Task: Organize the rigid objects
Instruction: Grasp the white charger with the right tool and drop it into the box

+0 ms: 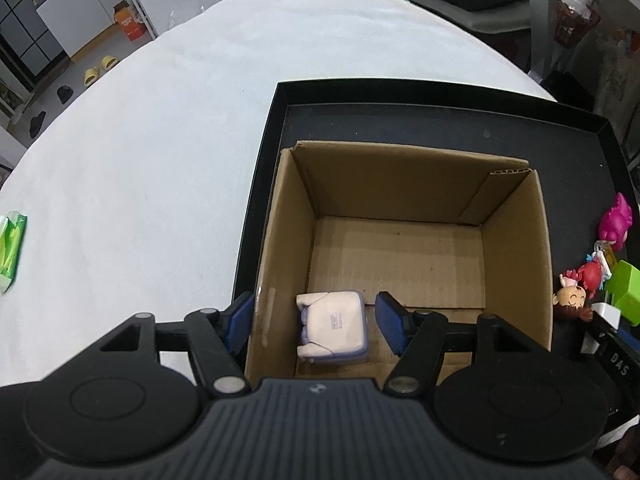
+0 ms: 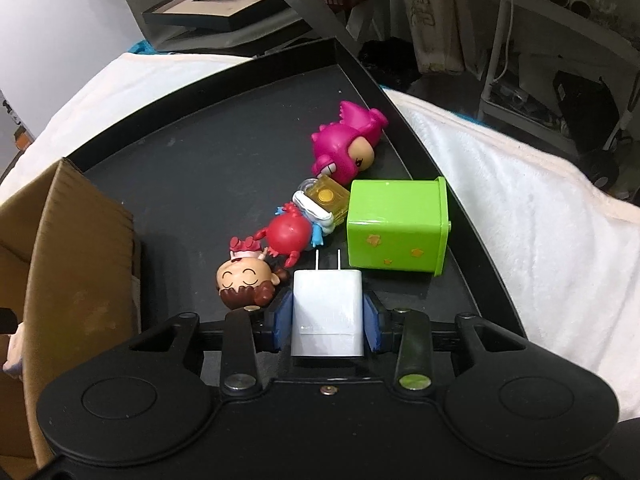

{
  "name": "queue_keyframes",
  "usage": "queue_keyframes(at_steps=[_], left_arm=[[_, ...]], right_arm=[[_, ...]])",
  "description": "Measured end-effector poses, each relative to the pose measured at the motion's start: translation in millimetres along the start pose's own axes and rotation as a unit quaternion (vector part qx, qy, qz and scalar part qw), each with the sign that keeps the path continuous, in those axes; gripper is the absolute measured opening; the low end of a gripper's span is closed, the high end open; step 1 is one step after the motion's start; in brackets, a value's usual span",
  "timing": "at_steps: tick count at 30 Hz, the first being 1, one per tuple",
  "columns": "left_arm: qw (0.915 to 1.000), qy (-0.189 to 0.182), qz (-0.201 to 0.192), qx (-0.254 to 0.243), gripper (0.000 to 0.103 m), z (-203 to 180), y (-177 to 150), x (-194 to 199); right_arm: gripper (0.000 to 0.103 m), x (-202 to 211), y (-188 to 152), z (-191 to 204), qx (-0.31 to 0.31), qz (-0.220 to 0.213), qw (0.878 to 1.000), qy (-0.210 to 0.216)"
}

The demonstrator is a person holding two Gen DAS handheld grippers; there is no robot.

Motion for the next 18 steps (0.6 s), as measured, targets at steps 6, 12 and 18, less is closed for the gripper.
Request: queue_keyframes(at_steps=[6,12,18], left_arm=[[0.9994,-0.03,-0.018,-0.007,0.064,4,-6,8],[0.9984,-0.043,-0.034,-0.014,0.064,11,-9,12],[0.9963,-0.075,-0.042,-0.002,0.064,19,-11,13]], right_arm=[[0.036,20,5,-1,0.012,-0.021,1.0,-0.005],[0.036,44,11,6,0.03,-0.054,0.998,-0.015],[0.036,63,18,26,0.05,-0.068,0.996,-0.011]])
Point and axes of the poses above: each gripper's, at about its wrist camera, not at the fingertips, and x roughly against the way its jaws point, z to its left, y to its top, the point moved 10 cm from there along -x, roughly the way its jaws point, and after that the axes turned 1 degree about y, right-handed, at the moved point
